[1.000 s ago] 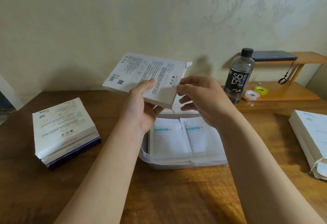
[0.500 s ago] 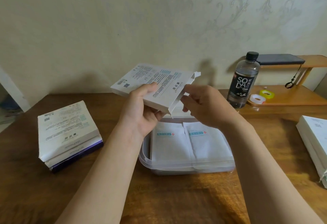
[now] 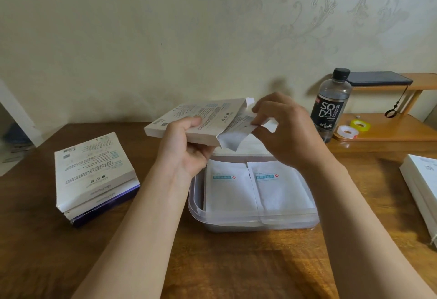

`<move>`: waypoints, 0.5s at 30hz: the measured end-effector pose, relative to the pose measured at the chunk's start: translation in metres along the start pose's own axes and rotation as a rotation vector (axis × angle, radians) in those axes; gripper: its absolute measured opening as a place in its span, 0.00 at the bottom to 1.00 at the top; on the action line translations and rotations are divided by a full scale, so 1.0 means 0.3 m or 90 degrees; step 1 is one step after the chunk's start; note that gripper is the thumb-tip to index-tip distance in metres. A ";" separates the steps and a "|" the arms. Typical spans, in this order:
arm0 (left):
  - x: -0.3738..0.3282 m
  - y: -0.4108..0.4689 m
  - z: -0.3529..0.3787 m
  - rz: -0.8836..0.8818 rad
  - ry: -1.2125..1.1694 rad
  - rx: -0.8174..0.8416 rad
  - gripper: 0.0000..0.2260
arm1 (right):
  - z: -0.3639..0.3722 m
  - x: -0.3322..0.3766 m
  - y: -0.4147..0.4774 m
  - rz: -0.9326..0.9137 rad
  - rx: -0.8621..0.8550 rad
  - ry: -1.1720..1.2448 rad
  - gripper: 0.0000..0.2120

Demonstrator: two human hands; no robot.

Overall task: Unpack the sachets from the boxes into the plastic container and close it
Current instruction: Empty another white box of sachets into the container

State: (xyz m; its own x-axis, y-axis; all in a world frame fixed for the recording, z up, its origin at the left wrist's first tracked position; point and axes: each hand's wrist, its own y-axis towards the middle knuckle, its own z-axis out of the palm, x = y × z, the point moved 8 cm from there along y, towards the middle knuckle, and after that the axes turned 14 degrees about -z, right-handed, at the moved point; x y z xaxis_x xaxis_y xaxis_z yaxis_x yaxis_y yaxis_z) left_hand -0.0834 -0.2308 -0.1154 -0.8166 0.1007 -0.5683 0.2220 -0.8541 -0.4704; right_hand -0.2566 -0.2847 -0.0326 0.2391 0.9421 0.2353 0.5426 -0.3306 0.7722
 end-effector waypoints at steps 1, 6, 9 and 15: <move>-0.011 0.001 -0.009 0.008 -0.009 -0.006 0.11 | -0.009 -0.012 -0.003 0.022 -0.003 0.050 0.07; -0.054 -0.007 -0.047 0.044 -0.039 -0.018 0.12 | -0.063 -0.055 -0.019 0.109 -0.100 0.302 0.08; -0.065 -0.009 -0.058 0.049 -0.041 -0.022 0.07 | -0.120 -0.077 -0.021 0.123 -0.212 0.325 0.07; -0.083 -0.010 -0.073 0.114 -0.041 -0.031 0.11 | -0.146 -0.113 -0.047 0.237 -0.250 0.329 0.07</move>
State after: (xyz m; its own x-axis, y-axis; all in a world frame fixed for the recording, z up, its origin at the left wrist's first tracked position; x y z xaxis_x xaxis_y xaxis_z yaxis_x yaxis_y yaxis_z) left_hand -0.0521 -0.2195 -0.1147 -0.7941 -0.0850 -0.6019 0.3911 -0.8294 -0.3988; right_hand -0.3075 -0.3095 -0.0255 -0.1113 0.7108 0.6946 0.1490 -0.6791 0.7188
